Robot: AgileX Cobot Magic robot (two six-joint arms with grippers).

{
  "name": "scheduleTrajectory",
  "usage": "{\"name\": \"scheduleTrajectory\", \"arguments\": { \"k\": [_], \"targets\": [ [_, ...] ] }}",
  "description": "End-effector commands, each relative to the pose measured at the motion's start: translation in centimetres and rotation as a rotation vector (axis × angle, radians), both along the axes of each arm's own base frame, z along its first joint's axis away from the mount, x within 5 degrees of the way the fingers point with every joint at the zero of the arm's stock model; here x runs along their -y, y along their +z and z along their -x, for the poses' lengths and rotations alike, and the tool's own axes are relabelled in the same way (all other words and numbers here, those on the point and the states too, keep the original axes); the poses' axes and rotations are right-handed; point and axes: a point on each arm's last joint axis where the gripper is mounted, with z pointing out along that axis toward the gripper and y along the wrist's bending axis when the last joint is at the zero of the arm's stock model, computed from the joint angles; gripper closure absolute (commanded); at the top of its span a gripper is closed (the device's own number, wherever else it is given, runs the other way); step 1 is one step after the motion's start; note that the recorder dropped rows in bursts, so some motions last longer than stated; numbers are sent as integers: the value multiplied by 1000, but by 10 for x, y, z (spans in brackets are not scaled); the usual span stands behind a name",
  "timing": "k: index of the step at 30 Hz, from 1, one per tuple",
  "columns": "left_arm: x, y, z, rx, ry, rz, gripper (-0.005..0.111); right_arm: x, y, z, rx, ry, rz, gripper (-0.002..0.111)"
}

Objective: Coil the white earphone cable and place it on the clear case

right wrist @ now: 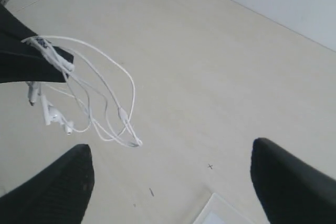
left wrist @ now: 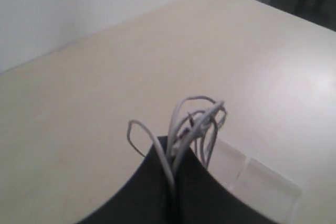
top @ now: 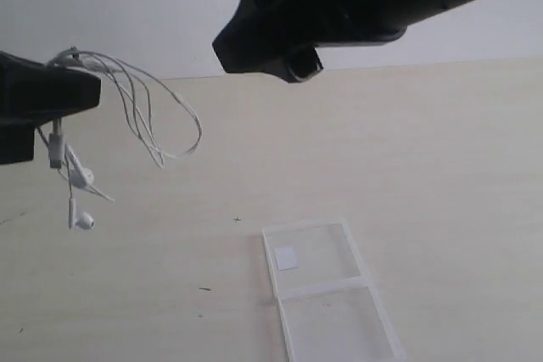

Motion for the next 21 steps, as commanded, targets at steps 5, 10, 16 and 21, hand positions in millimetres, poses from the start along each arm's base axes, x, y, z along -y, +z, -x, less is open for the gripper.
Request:
{"name": "scheduleTrajectory", "arguments": {
  "k": [5,10,16,21],
  "targets": [
    [5,-2,10,-128,-122,-53,107,23,-16,18,81,-43,-38,30],
    [9,6,10,-150,-161,-24,107,37,-17,33,111,-65,-81,30],
    [15,6,12,-233,-253,-17,107,54,-23,49,174,-96,-139,30],
    [20,1,6,-293,-270,45,107,61,-43,54,154,-146,-178,30]
  ]
}}
